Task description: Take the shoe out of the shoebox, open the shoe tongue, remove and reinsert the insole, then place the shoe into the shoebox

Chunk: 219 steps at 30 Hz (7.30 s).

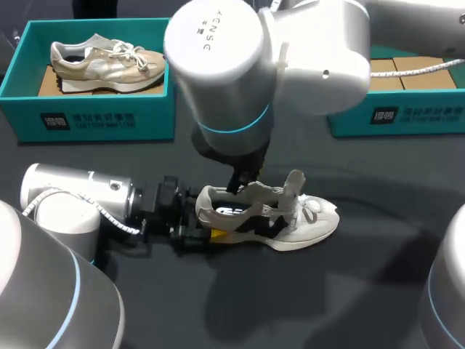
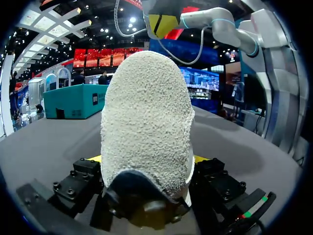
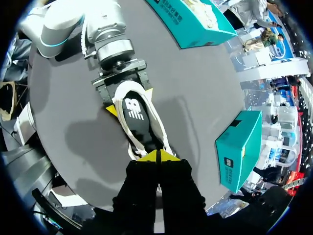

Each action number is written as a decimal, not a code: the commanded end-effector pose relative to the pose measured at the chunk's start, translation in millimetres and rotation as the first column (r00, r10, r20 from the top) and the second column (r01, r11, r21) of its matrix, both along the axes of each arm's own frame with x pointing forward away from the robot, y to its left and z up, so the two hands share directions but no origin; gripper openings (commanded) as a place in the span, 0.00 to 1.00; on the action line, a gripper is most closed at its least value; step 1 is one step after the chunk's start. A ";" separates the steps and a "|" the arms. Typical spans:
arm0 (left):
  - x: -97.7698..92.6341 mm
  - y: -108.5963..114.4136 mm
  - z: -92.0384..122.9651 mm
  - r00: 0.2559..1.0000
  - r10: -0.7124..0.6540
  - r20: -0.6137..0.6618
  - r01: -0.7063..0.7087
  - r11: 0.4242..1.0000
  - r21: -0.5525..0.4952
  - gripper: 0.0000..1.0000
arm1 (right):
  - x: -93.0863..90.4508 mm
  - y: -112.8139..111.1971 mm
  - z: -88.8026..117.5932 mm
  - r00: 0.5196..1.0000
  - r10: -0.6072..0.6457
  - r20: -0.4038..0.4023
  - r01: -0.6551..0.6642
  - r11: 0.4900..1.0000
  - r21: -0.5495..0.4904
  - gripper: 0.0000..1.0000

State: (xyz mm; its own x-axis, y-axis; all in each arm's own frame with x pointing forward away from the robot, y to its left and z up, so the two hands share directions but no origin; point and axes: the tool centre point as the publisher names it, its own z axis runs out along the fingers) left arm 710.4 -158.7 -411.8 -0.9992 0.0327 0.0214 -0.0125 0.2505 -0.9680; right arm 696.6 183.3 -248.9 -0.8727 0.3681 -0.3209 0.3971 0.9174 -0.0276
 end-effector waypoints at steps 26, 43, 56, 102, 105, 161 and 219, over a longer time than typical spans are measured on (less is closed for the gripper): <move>0.5 1.4 -1.6 1.000 0.000 0.000 0.000 1.000 0.001 0.00 | 6.5 32.4 -75.6 0.956 0.289 -0.056 -0.288 0.957 0.015 0.00; 0.5 1.4 -1.6 1.000 0.000 0.000 0.000 1.000 0.001 0.00 | 16.5 38.3 -118.6 0.950 0.301 -0.079 -0.298 0.954 0.042 0.00; 0.5 1.4 -1.6 1.000 0.000 0.000 0.000 1.000 0.001 0.00 | 16.8 21.5 -139.8 0.967 0.231 -0.103 -0.228 0.973 0.039 0.00; 0.5 1.4 -1.6 1.000 0.000 0.000 0.000 1.000 0.001 0.00 | -11.5 -4.4 -177.4 0.927 0.226 -0.300 -0.185 0.970 0.159 0.16; 0.5 1.4 -1.6 1.000 0.000 0.000 0.000 1.000 0.001 0.00 | -18.7 -6.1 -176.1 0.929 0.221 -0.298 -0.175 0.969 0.173 0.00; 0.5 1.4 -1.6 1.000 0.000 0.000 0.000 1.000 0.001 0.00 | 13.4 -1.1 -142.6 0.968 0.238 -0.077 -0.221 0.957 0.188 0.27; 0.5 1.4 -1.6 1.000 0.000 0.000 0.000 1.000 0.001 0.00 | 5.7 -19.4 -139.1 0.961 0.276 -0.015 -0.249 0.888 0.387 0.00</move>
State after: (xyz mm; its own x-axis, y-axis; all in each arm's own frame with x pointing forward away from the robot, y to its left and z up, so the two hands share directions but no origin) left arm 709.1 -158.0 -412.1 -0.9992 0.0332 0.0207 -0.0118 0.2505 -0.9680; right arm 710.4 172.9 -395.9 -0.9697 0.2040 -0.1347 0.1559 0.9406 0.3017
